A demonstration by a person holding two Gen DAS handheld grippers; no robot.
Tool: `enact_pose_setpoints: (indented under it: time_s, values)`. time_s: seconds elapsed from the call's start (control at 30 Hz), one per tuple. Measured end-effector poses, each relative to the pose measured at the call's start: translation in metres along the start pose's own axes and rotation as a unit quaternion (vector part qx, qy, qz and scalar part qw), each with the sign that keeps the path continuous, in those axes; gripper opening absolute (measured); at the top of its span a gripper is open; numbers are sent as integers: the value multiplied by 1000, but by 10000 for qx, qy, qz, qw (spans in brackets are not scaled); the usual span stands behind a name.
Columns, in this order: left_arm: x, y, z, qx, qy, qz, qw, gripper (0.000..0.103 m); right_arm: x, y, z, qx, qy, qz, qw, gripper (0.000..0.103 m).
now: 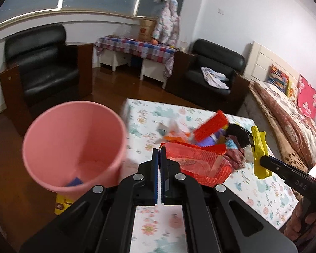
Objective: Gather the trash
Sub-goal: 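Carry the red mesh and yellow bag over the pink bin and open both tools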
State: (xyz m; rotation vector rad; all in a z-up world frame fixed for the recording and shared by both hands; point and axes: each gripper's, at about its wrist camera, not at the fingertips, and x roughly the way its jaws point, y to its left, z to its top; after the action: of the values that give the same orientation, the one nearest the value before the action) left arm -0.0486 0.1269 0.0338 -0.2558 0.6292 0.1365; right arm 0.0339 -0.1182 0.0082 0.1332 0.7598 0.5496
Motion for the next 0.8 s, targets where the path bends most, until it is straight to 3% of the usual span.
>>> enact_pose_setpoints:
  time_s: [0.3, 0.6, 0.8]
  values:
    - [-17, 55, 11, -262, -282, 577, 9976, 1, 39, 71, 17, -577, 254, 687, 9956, 12]
    - [-14, 102, 11, -599, -262, 1056, 9923, 1, 85, 144, 29, -1018, 572, 1279, 9849, 12]
    - [-10, 117, 9, -570, -287, 1315, 9893, 1, 117, 179, 29, -1188, 787, 1511, 9782, 12]
